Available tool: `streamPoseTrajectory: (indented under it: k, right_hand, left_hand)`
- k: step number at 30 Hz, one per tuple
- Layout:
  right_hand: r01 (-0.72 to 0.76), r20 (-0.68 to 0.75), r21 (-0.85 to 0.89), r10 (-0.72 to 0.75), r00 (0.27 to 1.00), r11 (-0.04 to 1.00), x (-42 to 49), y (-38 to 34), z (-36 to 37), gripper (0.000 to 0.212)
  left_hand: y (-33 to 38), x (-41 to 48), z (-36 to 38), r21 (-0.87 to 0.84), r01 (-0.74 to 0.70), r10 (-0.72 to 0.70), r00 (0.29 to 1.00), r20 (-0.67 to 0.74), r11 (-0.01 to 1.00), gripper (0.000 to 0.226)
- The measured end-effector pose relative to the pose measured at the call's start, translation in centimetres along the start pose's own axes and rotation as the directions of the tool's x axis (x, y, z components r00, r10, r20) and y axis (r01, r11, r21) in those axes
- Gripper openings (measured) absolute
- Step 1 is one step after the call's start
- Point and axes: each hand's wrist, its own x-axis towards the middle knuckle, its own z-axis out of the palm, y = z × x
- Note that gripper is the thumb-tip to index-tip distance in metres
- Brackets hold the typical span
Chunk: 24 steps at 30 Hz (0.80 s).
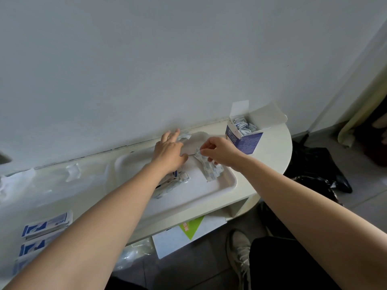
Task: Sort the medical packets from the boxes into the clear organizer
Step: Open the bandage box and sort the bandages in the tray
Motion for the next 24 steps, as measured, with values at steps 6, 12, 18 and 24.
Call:
streamPoseTrajectory:
  k: [6, 12, 18, 24]
  right_hand:
    - [-0.013, -0.03, 0.0, 0.013, 0.999, 1.0, 0.7, 0.3, 0.8, 0.009]
    - [-0.242, 0.165, 0.571, 0.18, 0.97, 0.785, 0.3, -1.9, 0.9, 0.043]
    - [-0.132, -0.012, 0.598, 0.173, 0.985, 0.791, -0.9, -2.5, 1.7, 0.036]
    - [-0.113, -0.2, 0.261, 0.168, 0.965, 0.959, -1.2, -0.5, 0.6, 0.047]
  left_hand:
    - [-0.9, -0.3, -0.1, -0.089, -0.024, 0.011, 0.99, -0.143, 0.996, 0.046]
    - [-1.0, -3.4, -1.7, -0.223, -0.217, 0.125, 0.922, -0.366, 0.95, 0.031]
    - [-0.8, -6.0, -1.9, -0.273, -0.295, 0.187, 0.914, -0.36, 0.916, 0.019]
    - [-0.4, -5.5, -1.7, -0.398, -0.08, -0.055, 0.947, -0.316, 0.914, 0.016]
